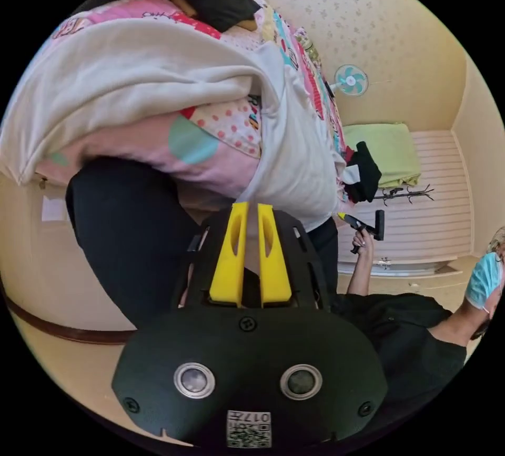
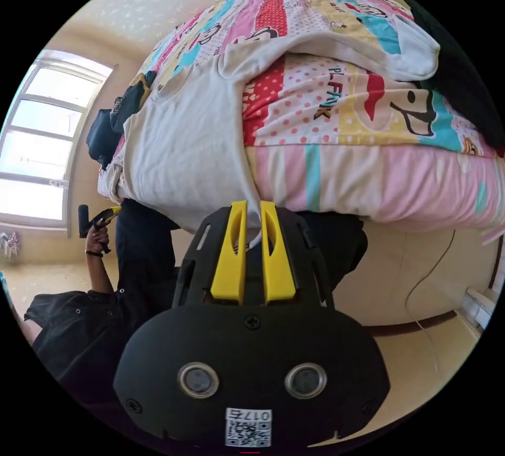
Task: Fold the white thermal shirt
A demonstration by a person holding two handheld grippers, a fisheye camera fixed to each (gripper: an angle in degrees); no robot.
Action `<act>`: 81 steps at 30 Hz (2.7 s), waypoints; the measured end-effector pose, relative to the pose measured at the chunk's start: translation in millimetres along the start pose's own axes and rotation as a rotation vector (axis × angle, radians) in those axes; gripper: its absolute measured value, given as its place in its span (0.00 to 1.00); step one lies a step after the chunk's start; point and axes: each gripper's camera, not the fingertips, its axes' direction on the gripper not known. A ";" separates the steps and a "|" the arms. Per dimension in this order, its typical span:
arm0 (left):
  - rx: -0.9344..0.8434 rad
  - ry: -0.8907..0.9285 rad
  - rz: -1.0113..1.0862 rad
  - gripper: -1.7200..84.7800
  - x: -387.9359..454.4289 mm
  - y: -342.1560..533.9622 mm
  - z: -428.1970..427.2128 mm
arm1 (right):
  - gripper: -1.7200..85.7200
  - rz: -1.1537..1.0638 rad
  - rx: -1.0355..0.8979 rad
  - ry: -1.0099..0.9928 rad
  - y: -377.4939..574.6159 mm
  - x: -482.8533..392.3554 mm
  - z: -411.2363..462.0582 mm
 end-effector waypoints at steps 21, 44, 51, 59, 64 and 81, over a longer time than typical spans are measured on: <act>0.297 -0.097 0.493 0.07 83.8 -33.5 166.8 | 0.07 0.253 0.968 -0.030 -108.6 156.3 -145.7; 0.322 0.036 0.500 0.07 56.4 -2.3 153.8 | 0.16 -0.481 0.365 0.084 -91.3 -166.1 139.3; 0.324 0.038 0.500 0.07 50.8 0.8 143.8 | 0.15 -0.471 0.132 -0.175 -123.2 -92.1 181.9; 0.335 0.081 0.493 0.07 39.0 1.0 127.0 | 0.17 -0.526 0.166 -0.418 -95.6 -88.9 193.3; 0.338 0.087 0.491 0.07 32.8 -1.0 115.8 | 0.11 -0.510 -0.059 -0.029 -124.5 -108.0 243.6; 0.336 0.172 0.434 0.07 -1.5 -21.7 57.3 | 0.15 -0.428 0.221 -0.376 -129.6 -50.8 225.7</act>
